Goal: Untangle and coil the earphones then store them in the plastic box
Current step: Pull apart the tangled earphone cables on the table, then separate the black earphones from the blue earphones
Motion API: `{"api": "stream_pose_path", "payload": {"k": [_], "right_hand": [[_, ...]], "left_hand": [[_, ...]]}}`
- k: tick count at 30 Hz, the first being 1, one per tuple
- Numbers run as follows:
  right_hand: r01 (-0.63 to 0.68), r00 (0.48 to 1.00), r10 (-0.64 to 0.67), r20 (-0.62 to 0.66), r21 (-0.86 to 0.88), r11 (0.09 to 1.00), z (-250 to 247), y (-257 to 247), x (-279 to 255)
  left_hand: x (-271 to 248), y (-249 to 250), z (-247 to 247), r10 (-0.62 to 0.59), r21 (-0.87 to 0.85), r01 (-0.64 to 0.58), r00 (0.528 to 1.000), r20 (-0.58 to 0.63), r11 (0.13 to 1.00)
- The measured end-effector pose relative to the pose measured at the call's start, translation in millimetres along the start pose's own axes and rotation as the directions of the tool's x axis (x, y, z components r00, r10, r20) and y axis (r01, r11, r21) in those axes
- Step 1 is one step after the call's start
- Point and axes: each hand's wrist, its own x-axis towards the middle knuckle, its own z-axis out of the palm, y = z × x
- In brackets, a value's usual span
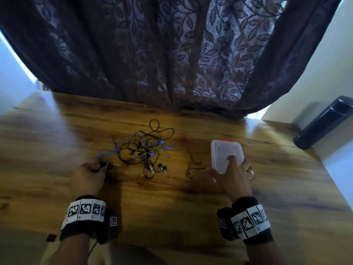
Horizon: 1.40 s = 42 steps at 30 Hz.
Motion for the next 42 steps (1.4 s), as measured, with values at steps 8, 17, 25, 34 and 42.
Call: {"api": "stream_pose_path", "payload": {"k": [8,17,25,34,42], "right_hand": [[0.504,0.861,-0.495,0.114,-0.069,0.861,38,-75,-21],[0.532,0.795,-0.450,0.407,-0.111,0.839,82,-135,-23],[0.196,0.784,-0.454,0.422,0.527,0.827,55,-120,-22],[0.317,0.854,-0.519,-0.027,0.819,0.479,-15,-120,-27],[0.189,0.877,-0.473,0.078,0.851,0.490,12,-111,-20]], "left_hand": [[-6,6,0,-0.025,0.159,0.030,0.999,-0.034,0.987],[-51,44,14,0.241,0.247,-0.322,0.920,0.309,0.914],[-74,53,22,0.522,-0.108,-0.546,0.698,0.491,0.831],[-66,47,19,0.679,-0.175,-0.658,0.721,0.134,0.733],[-59,46,6,0.586,-0.363,-0.508,0.797,0.146,0.781]]}}
